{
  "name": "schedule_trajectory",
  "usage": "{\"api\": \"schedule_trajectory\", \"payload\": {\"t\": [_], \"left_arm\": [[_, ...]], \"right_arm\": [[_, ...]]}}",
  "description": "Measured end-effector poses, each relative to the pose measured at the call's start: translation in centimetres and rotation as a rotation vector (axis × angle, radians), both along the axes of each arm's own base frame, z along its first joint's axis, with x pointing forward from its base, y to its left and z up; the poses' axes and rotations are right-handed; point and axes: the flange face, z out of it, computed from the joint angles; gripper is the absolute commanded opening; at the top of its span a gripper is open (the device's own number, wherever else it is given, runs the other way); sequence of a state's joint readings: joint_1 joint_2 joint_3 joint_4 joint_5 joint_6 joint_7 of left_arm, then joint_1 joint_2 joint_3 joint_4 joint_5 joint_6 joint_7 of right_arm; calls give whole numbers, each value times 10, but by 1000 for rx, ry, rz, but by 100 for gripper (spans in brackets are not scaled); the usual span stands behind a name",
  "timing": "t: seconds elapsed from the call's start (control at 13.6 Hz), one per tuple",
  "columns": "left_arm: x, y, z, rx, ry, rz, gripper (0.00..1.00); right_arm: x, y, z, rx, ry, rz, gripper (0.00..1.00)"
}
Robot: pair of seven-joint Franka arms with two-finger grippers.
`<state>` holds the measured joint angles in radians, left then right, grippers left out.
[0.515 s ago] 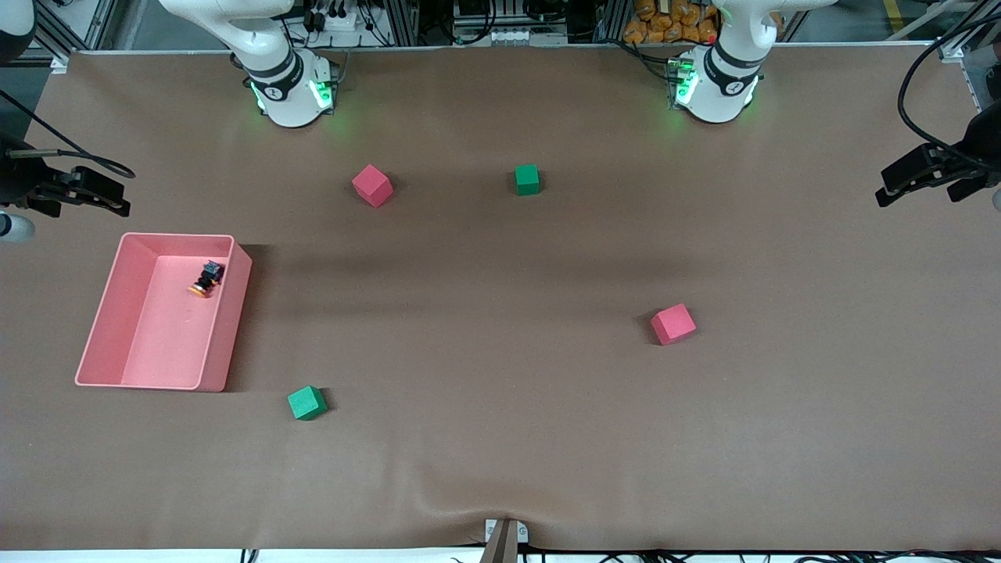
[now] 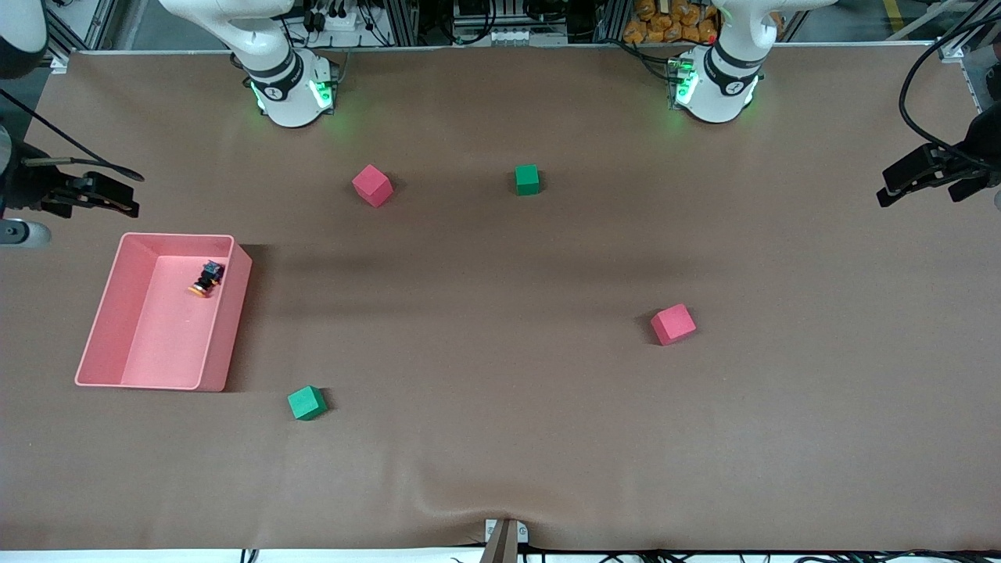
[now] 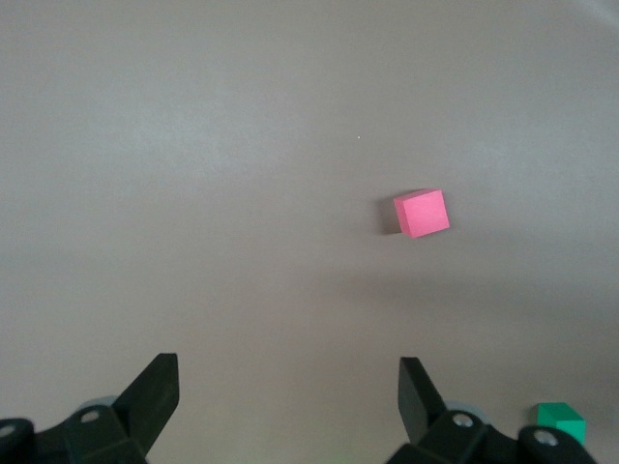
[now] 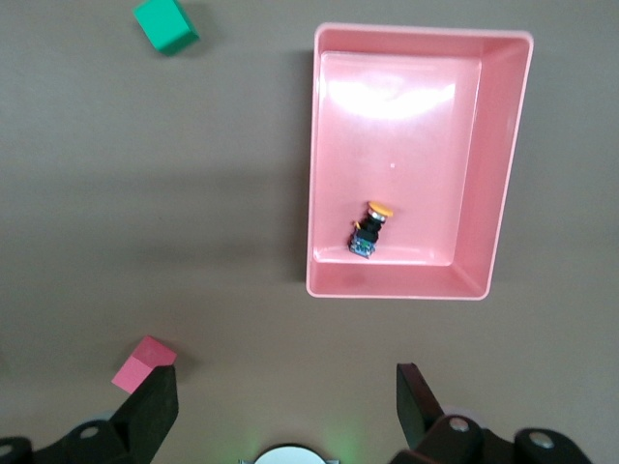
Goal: Place and upright button with both arms
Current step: 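Reach the right gripper down into the pink tray toward the button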
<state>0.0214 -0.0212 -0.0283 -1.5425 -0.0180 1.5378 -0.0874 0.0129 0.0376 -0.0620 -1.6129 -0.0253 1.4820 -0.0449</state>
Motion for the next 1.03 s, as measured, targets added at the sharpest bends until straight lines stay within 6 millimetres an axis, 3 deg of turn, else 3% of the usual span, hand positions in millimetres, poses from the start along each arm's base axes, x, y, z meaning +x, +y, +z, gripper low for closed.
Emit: {"api": "schedule_trajectory", "payload": {"t": [0.37,0.52,0.81,1.03], "left_arm": [[0,1,-1,0,2,3,100],[0,2,-1,0,3,3,100],[0,2,-1,0,3,-1,100],[0,3,-1,0,4,-1,100]], "right_arm": [[-17,-68,-105,3,112,-65,100],[-26,-72,-139,19,145,-33,100],[-33,-75,-176,50,121,102,100],[-35,-79,-217,40,29,147,100]]}}
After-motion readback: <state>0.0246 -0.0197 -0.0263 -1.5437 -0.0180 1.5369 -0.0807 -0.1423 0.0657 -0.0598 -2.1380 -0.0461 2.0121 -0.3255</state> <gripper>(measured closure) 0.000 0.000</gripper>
